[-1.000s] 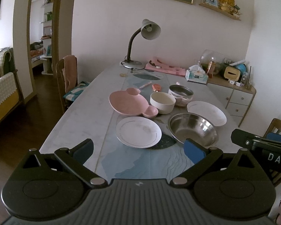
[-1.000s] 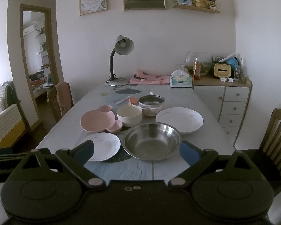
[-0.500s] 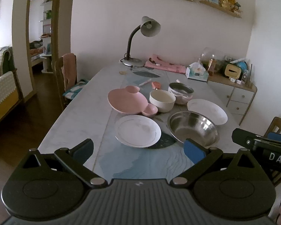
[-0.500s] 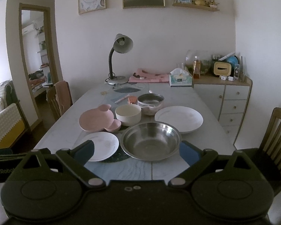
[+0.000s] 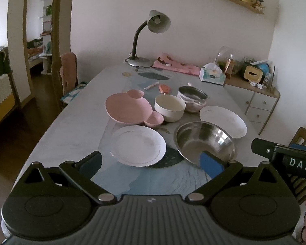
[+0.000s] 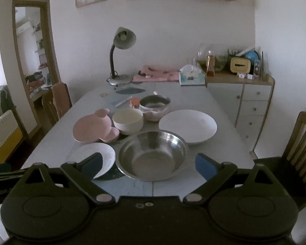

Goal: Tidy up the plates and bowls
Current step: 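Move both grippers toward the rim of the large steel bowl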

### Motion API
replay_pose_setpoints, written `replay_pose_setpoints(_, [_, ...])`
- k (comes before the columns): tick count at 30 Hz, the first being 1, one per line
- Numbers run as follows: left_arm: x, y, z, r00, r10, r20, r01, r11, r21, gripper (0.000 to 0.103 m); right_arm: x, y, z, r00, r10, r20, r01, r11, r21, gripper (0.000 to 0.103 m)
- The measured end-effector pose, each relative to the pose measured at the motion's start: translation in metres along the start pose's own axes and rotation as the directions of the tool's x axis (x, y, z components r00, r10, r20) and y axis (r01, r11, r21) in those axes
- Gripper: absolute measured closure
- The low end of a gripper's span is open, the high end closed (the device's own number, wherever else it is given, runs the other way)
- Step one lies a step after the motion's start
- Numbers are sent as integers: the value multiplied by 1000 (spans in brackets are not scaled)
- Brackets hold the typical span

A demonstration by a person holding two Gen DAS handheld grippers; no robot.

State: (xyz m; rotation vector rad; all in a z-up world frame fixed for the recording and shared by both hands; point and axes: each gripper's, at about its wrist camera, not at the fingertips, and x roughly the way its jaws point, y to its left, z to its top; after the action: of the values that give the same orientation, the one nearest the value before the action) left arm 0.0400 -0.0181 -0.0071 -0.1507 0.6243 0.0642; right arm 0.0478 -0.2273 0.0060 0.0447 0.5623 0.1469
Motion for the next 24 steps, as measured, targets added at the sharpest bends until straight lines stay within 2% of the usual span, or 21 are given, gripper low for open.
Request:
replay_pose_setpoints(15, [84, -34, 26, 995, 53, -88, -54, 998, -14, 0, 74, -50, 18, 993, 14, -121, -20, 999, -49, 6])
replay_pose_setpoints(24, [139, -46, 27, 977, 93, -190, -99, 995, -25, 1, 122, -75, 27, 980, 42, -195, -59, 995, -82, 18])
